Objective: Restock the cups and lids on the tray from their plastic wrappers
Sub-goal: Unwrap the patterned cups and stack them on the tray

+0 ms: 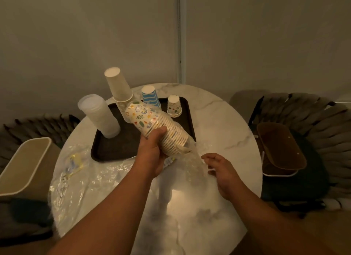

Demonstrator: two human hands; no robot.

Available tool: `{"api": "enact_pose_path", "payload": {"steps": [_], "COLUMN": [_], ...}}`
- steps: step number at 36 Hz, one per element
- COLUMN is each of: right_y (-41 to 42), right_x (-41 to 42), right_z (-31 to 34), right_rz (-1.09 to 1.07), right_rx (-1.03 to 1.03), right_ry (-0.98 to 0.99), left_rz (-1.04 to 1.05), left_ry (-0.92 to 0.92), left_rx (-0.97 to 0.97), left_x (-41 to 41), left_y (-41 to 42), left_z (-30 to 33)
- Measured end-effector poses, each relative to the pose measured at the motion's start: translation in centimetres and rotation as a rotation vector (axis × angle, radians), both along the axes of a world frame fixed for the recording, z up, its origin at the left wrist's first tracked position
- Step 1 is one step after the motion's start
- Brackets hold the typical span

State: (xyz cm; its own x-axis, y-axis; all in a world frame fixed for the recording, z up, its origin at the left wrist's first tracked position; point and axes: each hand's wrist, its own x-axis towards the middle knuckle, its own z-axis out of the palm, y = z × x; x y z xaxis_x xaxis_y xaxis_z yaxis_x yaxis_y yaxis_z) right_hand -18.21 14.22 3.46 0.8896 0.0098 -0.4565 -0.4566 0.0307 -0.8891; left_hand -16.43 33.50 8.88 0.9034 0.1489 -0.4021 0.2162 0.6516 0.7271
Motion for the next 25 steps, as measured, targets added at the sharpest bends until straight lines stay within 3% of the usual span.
{"api": "enact_pose_path", "payload": {"steps": [5, 9, 12, 14, 18, 20, 22, 25], "right_y": [-0.2, 0.7, 1.3, 1.7, 1.9, 1.6, 1.2, 0.7], "right_x": [-0.2, -0.3, -0.6, -0.7, -0.7, -0.6, -0.7, -0.6], "right_z": [1.7, 2.2, 2.2, 2.2, 2.1, 1.8, 1.7, 2.2], "right_rz": [0.027, 0.163, 0.26, 0.207, -0.168, -0.298, -0.307, -0.23], "right_rx": [-0.127, 0.038, 0.031, 0.079, 0.459, 0.418, 0.332, 0.432], "right_ry": [-0.226, -0.126, -0.097, -0.1, -0.052, -0.076, -0.112, -0.096], "left_rz": [-0.049, -0.093, -0.116, -0.139, -0.163, -0.157, -0.159, -0.168], "left_ry": [-0.03, -0.047, -0.061, -0.069, -0.074, -0.077, -0.077, -0.077], "left_rx": [0.049, 0.06, 0.079, 0.113, 0.161, 0.157, 0.145, 0.148], "left_x": [-0.1, -0.1, -0.1, -0.1, -0.1, -0.1, -0.2, -0.1], "left_y": [-0.2, -0.4, -0.7, -0.8, -0.8, -0.7, -0.6, -0.5], "left_z": [0.4, 1.1, 1.3, 1.4, 1.5, 1.4, 1.3, 1.3]}}
